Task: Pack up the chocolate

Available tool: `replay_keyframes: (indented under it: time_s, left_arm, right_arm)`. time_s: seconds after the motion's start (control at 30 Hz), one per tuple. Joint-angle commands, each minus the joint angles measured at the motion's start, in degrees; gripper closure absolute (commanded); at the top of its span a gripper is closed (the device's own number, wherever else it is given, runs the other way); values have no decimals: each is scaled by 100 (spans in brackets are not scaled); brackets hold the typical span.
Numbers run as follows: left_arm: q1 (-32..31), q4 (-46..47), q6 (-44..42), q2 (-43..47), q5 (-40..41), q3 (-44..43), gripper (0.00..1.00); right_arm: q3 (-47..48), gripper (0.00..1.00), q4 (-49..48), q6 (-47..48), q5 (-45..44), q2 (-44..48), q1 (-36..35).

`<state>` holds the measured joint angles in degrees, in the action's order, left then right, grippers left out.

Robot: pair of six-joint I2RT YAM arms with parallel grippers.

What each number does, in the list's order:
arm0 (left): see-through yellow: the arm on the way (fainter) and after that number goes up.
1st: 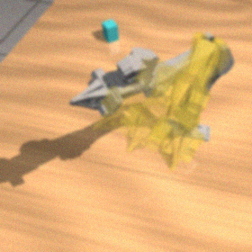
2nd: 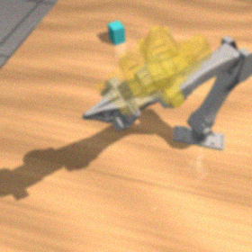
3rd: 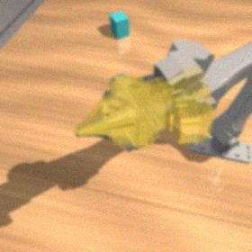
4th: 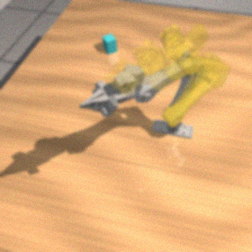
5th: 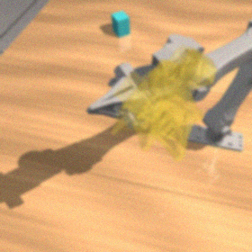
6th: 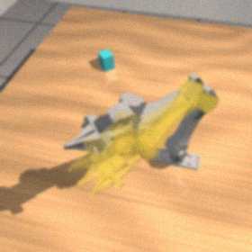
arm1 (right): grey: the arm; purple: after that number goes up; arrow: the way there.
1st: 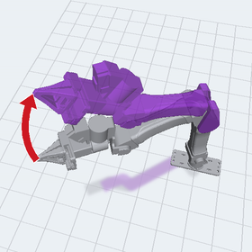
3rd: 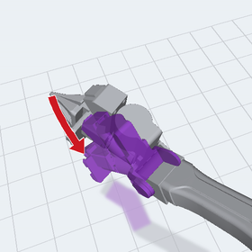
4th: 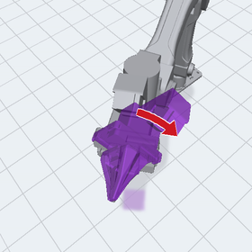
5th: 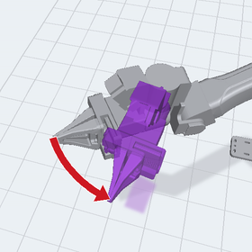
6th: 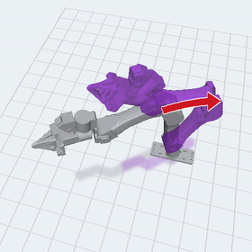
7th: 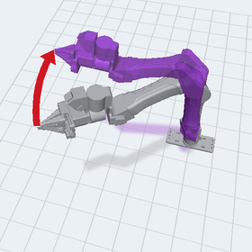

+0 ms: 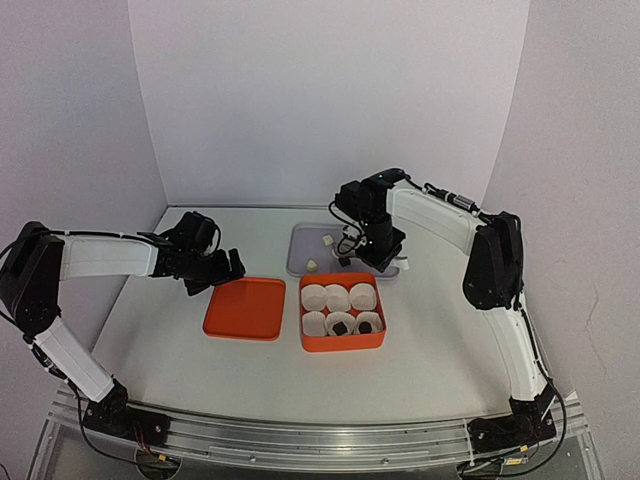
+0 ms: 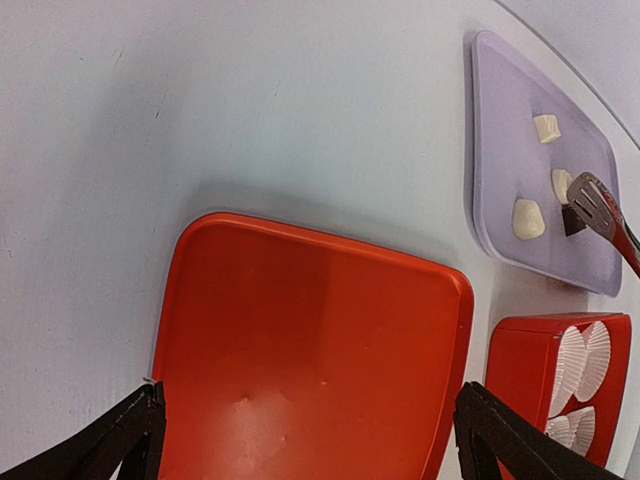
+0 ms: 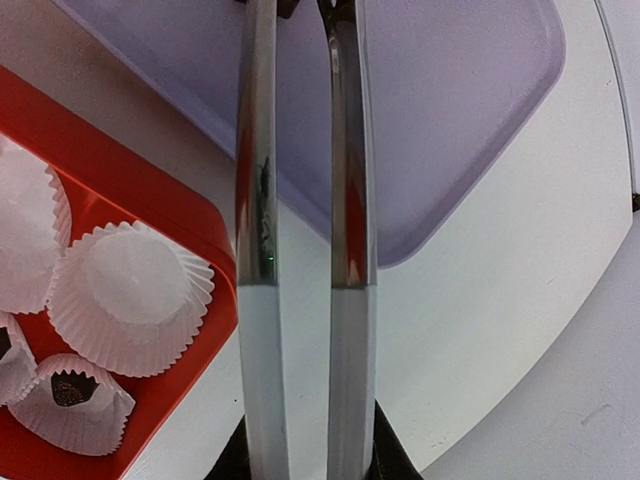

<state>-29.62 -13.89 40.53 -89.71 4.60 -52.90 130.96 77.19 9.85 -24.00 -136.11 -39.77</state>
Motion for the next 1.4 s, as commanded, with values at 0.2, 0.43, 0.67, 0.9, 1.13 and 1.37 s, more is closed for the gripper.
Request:
replay_keyframes:
  time_s: [0.2,0.43,0.67,0.9,1.13,1.37]
  left_arm:
    - [18,101,11,37,5,-187,0]
    - [18,119,51,105,6,-89,0]
    - [17,138,49,123,5,-105,0]
    - [18,157,37,219,-9,-110,0]
    - [13,166,68,341,-70,-75,0]
    - [18,189,118,514,-98,22,0]
  right_arm:
    - [229,89,1537,-166,-396,380,28]
    - [45,86,1482,-151,-452,519,-8]
    - [13,83,1259,-313,-202,806,-19]
    - [-661,84,739,-405,394,1582,-17]
    - [-1293,90,424,-500,598,2100,-14]
    - [-2150,95,-42,-348,1091,2933,-58]
